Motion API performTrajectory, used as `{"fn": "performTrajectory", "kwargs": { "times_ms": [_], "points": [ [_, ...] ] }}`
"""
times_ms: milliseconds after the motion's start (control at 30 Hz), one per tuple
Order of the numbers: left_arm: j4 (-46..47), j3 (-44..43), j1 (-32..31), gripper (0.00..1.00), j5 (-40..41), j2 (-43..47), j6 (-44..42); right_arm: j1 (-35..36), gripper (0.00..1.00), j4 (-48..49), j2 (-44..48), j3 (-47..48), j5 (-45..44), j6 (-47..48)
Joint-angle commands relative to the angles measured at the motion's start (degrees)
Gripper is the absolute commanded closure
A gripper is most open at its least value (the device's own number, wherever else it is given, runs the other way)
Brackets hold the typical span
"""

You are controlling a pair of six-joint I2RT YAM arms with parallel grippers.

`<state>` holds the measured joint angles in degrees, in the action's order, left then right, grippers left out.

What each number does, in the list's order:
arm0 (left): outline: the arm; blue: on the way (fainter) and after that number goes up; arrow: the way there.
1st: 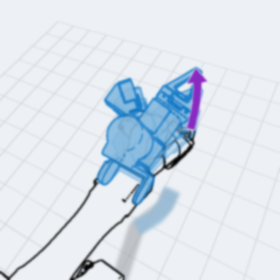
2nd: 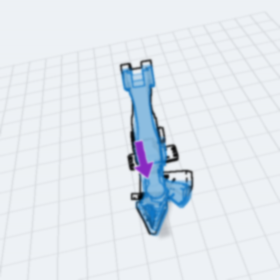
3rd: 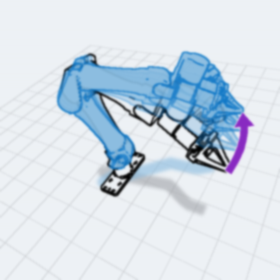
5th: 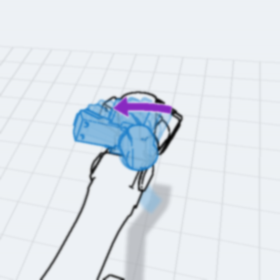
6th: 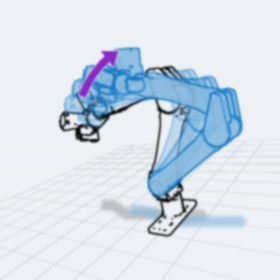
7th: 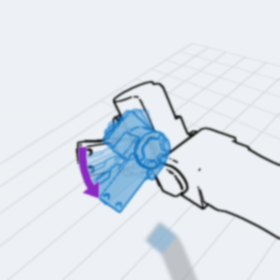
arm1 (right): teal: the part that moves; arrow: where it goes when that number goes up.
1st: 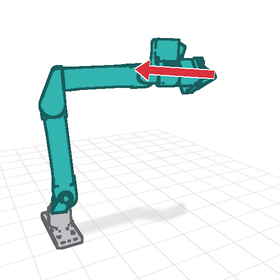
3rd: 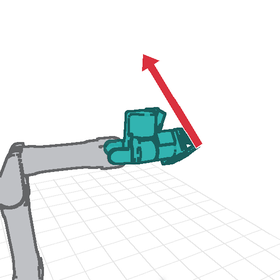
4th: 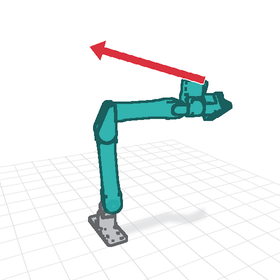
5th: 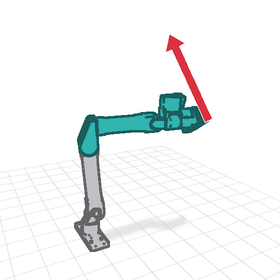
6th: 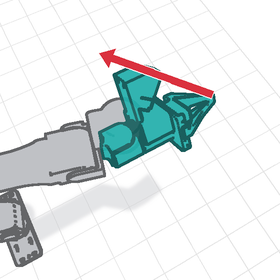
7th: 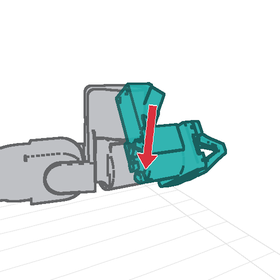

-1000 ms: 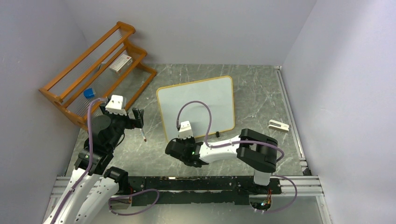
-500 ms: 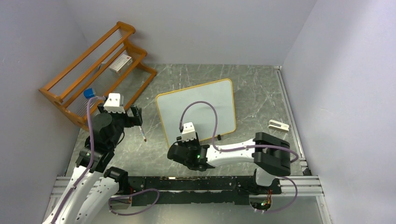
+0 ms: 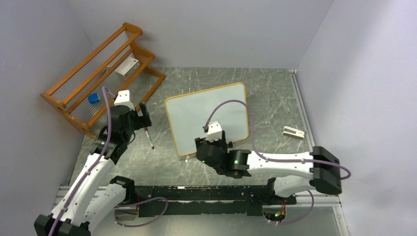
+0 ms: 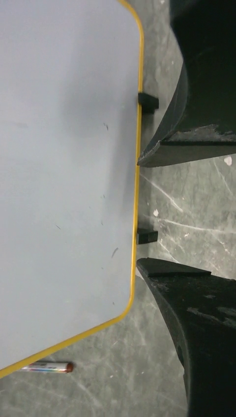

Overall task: Write a sentence on the whiteboard
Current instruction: Open the whiteboard marker at the center of the board.

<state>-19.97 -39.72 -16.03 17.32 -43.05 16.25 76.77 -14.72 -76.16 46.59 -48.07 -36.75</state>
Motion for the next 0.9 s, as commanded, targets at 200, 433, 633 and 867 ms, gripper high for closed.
{"fn": "performTrajectory", "kwargs": {
  "times_ms": [200,433,633,867],
  "points": [
    [-8.5,-6.5,1.7,0.05,0.4,-16.1,6.8,-8.3,0.22,0.2,20.3,-6.9,0.4,11.1],
    [-15.1,-13.0,4.6,0.16,-6.0,-29.9,6.1,-9.0,0.17,-0.3,26.9,-7.3,-5.6,15.8],
    [-19.9,-16.7,4.7,0.31,-8.5,-39.9,4.5,-9.1,0.14,2.5,32.7,-8.9,-9.8,19.2],
    [-19.8,-15.5,4.7,0.49,-9.2,-45.3,4.7,-9.2,0.07,2.0,34.8,-9.4,-11.4,18.6]
  ]
}}
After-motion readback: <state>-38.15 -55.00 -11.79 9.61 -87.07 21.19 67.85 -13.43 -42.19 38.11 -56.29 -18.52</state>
